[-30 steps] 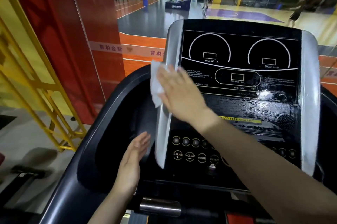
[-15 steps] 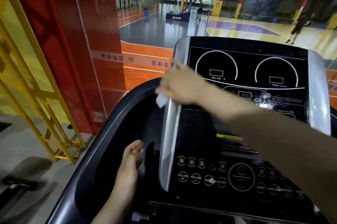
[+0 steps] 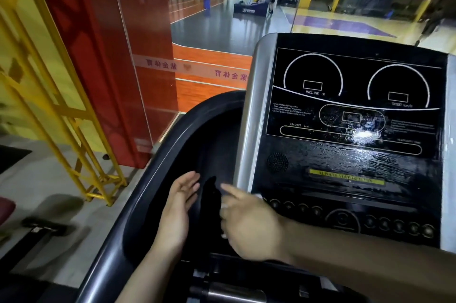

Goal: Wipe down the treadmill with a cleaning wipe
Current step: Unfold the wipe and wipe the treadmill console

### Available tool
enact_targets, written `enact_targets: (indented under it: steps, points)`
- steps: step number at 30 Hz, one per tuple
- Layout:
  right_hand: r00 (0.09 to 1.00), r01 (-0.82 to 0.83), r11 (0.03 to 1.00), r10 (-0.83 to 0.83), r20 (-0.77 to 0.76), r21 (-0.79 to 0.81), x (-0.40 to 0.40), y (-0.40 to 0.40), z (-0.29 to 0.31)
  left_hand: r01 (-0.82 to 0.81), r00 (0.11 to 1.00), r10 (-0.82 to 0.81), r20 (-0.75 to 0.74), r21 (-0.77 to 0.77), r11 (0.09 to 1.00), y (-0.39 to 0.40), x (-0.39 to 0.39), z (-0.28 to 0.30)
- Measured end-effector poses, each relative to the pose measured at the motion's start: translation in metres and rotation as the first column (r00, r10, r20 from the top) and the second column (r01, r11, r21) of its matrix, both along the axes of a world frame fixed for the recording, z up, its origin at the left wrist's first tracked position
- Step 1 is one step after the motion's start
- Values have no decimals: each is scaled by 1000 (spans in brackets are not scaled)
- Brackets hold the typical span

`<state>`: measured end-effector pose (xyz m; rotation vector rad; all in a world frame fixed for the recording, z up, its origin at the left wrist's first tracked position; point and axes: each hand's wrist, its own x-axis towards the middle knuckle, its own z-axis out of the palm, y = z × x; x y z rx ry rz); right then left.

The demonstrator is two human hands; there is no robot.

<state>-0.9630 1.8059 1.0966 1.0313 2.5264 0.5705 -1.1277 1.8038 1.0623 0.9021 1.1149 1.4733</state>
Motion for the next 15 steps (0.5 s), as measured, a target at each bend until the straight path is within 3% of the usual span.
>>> enact_targets:
  steps: [1, 3, 4, 5, 6, 7, 10, 13, 15]
  points:
    - [995, -99, 995, 99, 12, 0, 4, -4, -4, 5, 1000, -5, -2, -5, 1000, -1, -1, -1]
    - [917, -173, 969, 94, -387, -175, 9, 8, 5, 10, 1000, -10, 1, -17, 1000, -2, -3, 0]
    - [896, -244, 968, 199, -397, -65, 10, 23, 27, 21, 1000, -21, -1, -17, 1000, -2, -3, 2]
    - [938, -333, 942, 335, -88, 33, 12, 52, 53, 34, 999, -34, -1, -10, 999, -2, -2, 3]
    - [969, -239, 950, 245, -5, 200, 12, 70, 85, 45, 999, -45, -9, -7, 999, -2, -1, 4]
    - [987, -73, 970, 103, -121, 231, 11, 91, 114, 47, 999, -47, -21, -9, 999, -2, 1, 6]
    - [961, 142, 944, -60, -268, 298, 24, 158, 188, 54, 997, -55, -59, -17, 998, -5, 6, 10]
    - [774, 438, 870, -237, -588, 227, 38, 193, 213, 110, 985, -108, -135, 9, 994, -16, 9, 7]
    - [663, 509, 846, -268, -699, 158, 37, 187, 200, 162, 969, -156, -191, 14, 987, -23, 12, 7]
